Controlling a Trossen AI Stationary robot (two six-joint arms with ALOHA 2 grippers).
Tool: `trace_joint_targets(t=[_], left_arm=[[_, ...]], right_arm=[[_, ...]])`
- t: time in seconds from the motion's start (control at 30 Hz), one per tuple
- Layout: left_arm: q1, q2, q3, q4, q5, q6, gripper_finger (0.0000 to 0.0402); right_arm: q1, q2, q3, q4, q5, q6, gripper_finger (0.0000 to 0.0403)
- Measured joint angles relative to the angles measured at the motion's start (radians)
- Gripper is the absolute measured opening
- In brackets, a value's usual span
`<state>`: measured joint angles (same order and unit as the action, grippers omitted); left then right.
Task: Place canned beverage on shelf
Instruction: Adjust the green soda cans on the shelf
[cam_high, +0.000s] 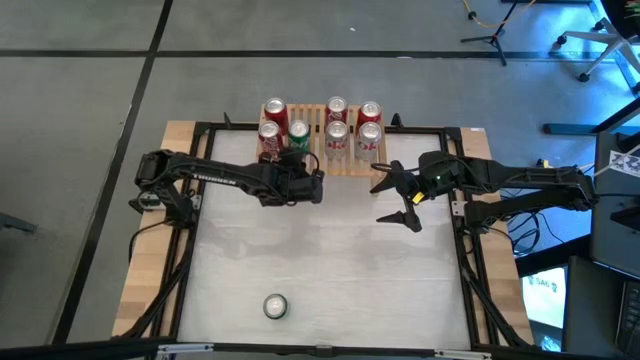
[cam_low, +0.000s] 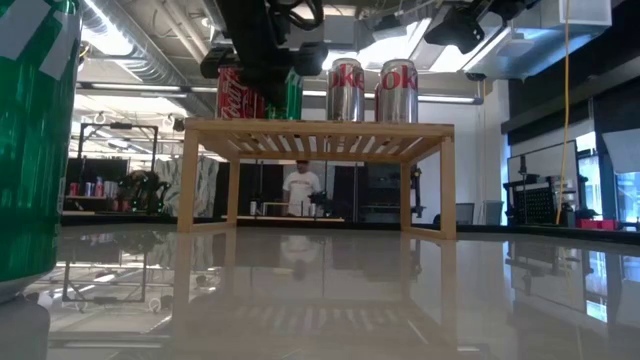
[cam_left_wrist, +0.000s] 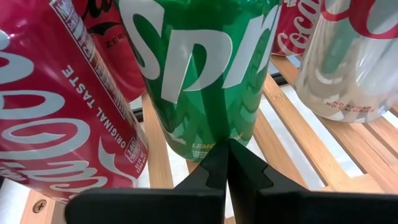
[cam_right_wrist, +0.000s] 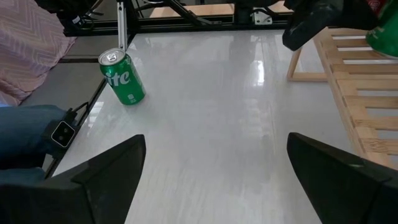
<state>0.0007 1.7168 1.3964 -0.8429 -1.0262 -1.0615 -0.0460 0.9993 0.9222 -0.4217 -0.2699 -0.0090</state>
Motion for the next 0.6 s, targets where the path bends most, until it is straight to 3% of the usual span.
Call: trace_joint_targets(t=[0.6], left_arm=[[0.027, 0.000, 0.000, 0.022, 0.001, 0.016, 0.0000]], right_arm=[[0.000, 0.000, 0.000, 0.000, 0.000, 0.000, 0.0386]])
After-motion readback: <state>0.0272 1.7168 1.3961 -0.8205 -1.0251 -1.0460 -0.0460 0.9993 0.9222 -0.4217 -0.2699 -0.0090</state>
